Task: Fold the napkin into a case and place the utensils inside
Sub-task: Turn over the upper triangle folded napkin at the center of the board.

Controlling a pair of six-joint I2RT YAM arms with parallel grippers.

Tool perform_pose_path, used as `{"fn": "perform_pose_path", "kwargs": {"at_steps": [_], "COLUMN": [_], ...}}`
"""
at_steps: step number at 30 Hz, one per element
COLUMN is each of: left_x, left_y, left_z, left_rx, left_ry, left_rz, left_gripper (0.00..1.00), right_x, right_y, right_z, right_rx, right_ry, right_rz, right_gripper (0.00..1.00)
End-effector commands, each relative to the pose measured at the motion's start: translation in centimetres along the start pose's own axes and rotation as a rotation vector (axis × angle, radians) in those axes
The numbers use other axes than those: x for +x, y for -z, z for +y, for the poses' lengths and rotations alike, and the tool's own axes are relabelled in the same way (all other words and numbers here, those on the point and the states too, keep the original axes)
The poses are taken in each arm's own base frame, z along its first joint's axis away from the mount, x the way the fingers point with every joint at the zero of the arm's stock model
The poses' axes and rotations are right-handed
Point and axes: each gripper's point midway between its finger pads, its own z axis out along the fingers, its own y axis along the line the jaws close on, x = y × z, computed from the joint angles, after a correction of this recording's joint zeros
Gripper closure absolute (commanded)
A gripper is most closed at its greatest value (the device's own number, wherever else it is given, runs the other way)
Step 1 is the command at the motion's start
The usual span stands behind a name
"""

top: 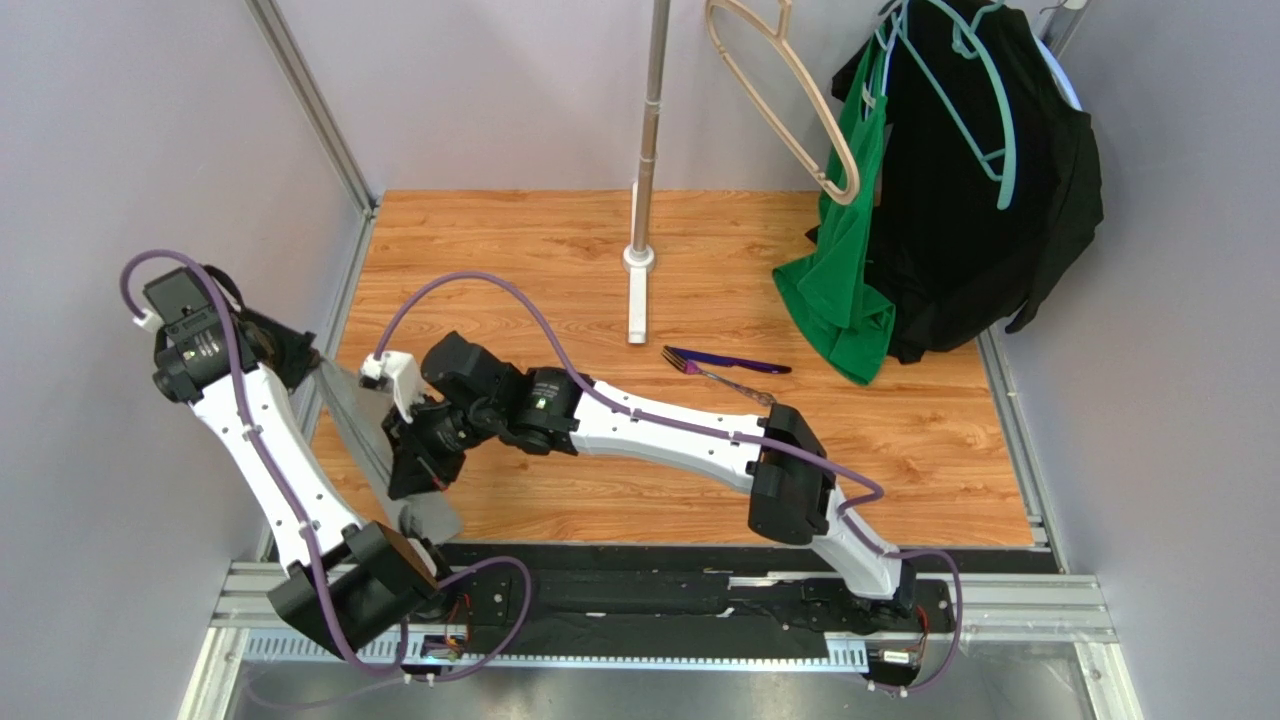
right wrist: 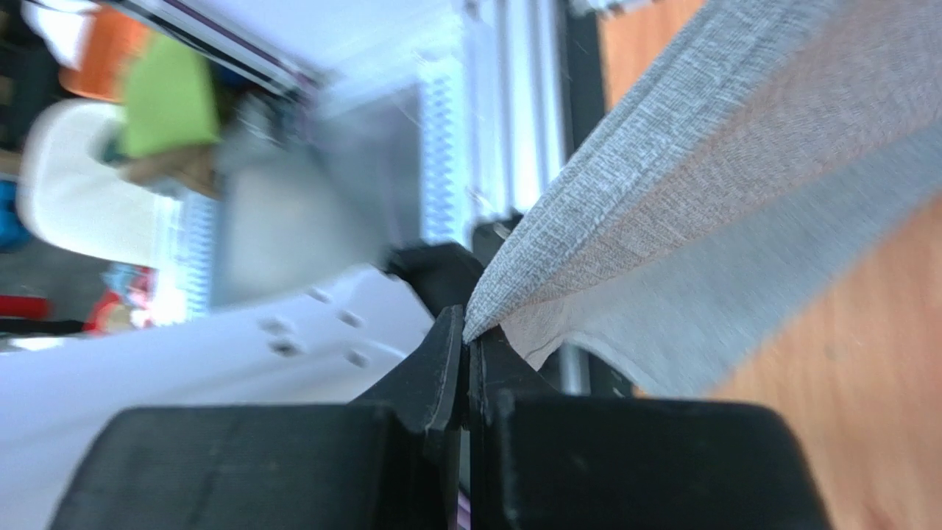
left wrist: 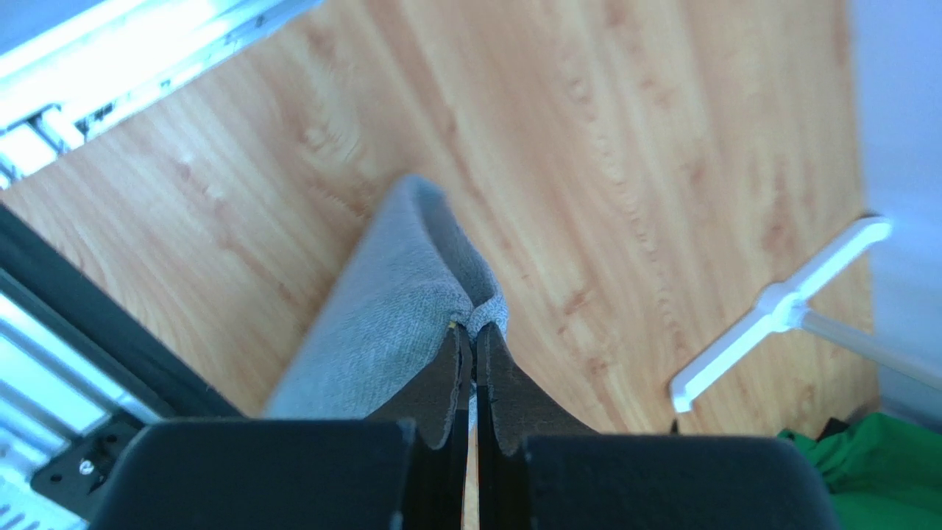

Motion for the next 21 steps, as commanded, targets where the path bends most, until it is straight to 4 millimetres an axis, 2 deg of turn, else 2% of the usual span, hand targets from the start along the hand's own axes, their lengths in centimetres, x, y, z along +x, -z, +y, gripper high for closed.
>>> {"fn": "perform_pose_path", "kwargs": {"at_steps": [1,2,3,4,5,6,7,8,9,10,11,12,13,14,15,16,17,18,19,20,21], "left_x": [-7.4,-7.9,-7.8,-7.7,-7.4,-6.2,-5.3,-3.7,-1.8,-0.6,0.8,1.7,3.8,4.4,6.2,8.2,9.0,10.6,11.3,12.8,13.9], "left_y": [5.6,5.9,5.7,4.3,3.3,1.7,0.4,-1.3,-3.8,-5.4,-7.2,-10.3,-11.7,-13.0,-15.6,-16.4,-16.8,-18.7,-19.1,-18.8,-19.9], "left_z": [-4.9,-5.7,-6.5,-7.1,-7.8,-10.1,-11.0,-11.9,-13.5,-13.9,-13.9,-14.1,-15.1,-15.6,-16.2,-17.4,-19.0,-19.3,-20.2,-22.2,-22.2], "left_rx": [0.177,0.204,0.222,0.219,0.220,0.250,0.253,0.251,0.248,0.233,0.209,0.174,0.172,0.161,0.145,0.163,0.188,0.169,0.173,0.204,0.189], "left_ry": [-0.027,-0.030,-0.042,-0.053,-0.072,-0.134,-0.164,-0.199,-0.250,-0.268,-0.278,-0.285,-0.319,-0.337,-0.354,-0.385,-0.401,-0.433,-0.456,-0.490,-0.500], "left_rz": [-0.342,-0.351,-0.336,-0.303,-0.285,-0.256,-0.239,-0.201,-0.157,-0.127,-0.091,-0.065,-0.030,-0.025,0.021,0.052,0.059,0.087,0.089,0.090,0.111], "left_gripper": [1.00,1.00,1.00,1.00,1.00,1.00,1.00,1.00,1.00,1.00,1.00,1.00,1.00,1.00,1.00,1.00,1.00,1.00,1.00,1.00,1.00], "right_x": [-3.5,-3.3,-4.0,-4.5,-1.6,-3.3,-2.9,-0.5,0.0,0.6,1.5,4.0,4.8,6.0,8.0,8.9,9.8,10.4,11.7,12.1,12.5], "right_y": [2.5,2.5,2.9,3.3,2.6,3.4,3.8,3.5,3.8,4.4,4.7,4.7,5.3,5.5,5.5,6.2,6.4,6.6,7.1,7.5,7.8], "right_z": [8.3,8.0,8.1,6.6,4.8,4.8,2.5,0.6,-0.6,-2.7,-3.9,-5.4,-7.4,-8.6,-9.8,-11.4,-12.3,-12.7,-13.9,-14.2,-14.7], "right_rx": [-0.321,-0.337,-0.362,-0.362,-0.359,-0.410,-0.398,-0.382,-0.382,-0.364,-0.357,-0.352,-0.336,-0.326,-0.309,-0.284,-0.274,-0.271,-0.246,-0.235,-0.215], "right_ry": [-0.077,-0.120,-0.124,-0.154,-0.280,-0.246,-0.292,-0.380,-0.386,-0.421,-0.451,-0.509,-0.542,-0.573,-0.606,-0.640,-0.662,-0.671,-0.698,-0.705,-0.710], "right_rz": [-0.037,-0.027,-0.059,-0.082,-0.025,-0.115,-0.129,-0.094,-0.113,-0.121,-0.117,-0.113,-0.131,-0.129,-0.113,-0.122,-0.125,-0.124,-0.115,-0.114,-0.121], "right_gripper": [1.00,1.00,1.00,1.00,1.00,1.00,1.00,1.00,1.00,1.00,1.00,1.00,1.00,1.00,1.00,1.00,1.00,1.00,1.00,1.00,1.00]}}
